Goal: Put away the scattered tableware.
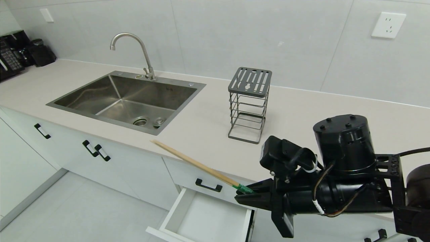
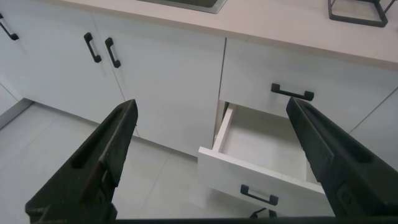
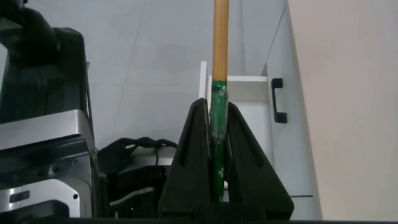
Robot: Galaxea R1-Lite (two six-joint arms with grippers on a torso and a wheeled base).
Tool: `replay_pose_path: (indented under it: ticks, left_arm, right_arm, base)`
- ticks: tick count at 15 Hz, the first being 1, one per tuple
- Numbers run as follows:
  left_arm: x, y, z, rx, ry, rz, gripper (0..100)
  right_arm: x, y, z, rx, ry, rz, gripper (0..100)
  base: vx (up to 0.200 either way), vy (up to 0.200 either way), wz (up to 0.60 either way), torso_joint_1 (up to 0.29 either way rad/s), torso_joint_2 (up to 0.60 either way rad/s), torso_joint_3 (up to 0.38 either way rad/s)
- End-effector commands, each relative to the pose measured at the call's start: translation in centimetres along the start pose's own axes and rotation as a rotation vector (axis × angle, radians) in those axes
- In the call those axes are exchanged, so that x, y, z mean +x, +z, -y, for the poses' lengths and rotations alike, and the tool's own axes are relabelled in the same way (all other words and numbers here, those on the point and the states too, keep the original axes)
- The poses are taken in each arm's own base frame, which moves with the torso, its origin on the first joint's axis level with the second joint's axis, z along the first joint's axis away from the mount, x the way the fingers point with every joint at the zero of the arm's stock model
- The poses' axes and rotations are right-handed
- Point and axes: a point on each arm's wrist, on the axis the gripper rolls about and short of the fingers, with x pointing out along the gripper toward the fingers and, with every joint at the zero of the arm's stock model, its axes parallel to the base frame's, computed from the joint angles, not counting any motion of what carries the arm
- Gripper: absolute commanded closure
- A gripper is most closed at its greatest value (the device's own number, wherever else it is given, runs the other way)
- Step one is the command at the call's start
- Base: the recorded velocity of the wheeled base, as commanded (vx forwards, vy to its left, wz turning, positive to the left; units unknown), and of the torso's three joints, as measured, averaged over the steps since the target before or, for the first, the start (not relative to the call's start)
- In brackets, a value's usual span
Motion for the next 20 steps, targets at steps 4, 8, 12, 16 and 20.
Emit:
replay_pose_path:
  ticks: [4, 8, 12, 16, 20]
  left_arm:
    - [0.0, 0.0, 0.0, -0.001, 0.001, 0.000, 0]
    - [0.0, 0.0, 0.0, -0.001, 0.001, 0.000, 0]
    - [0.0, 0.0, 0.0, -0.001, 0.001, 0.000, 0]
    - [0.0, 0.0, 0.0, 0.001, 0.001, 0.000, 0]
    - [0.0, 0.0, 0.0, -0.001, 0.001, 0.000, 0]
  right_arm:
    - [1.6, 0.6, 0.4, -0.019, -0.032, 0.004, 100]
    - [2.5, 0.9, 0.2, -0.069, -0.016, 0.005, 100]
    - [3.9, 1.7, 0.6, -0.076, -0.012, 0.019, 100]
    - [5.0, 1.8, 0.8, -0.069, -0.002, 0.007, 100]
    - [5.2, 1.7, 0.8, -0.058, 0.008, -0.022, 100]
  base:
    - [0.000, 0.000, 0.00, 0.000, 0.00, 0.000]
    - [0.000, 0.000, 0.00, 0.000, 0.00, 0.000]
    - [0.000, 0.000, 0.00, 0.000, 0.00, 0.000]
    - [0.000, 0.000, 0.00, -0.091, 0.19, 0.094]
    - [0.000, 0.000, 0.00, -0.091, 0.20, 0.095]
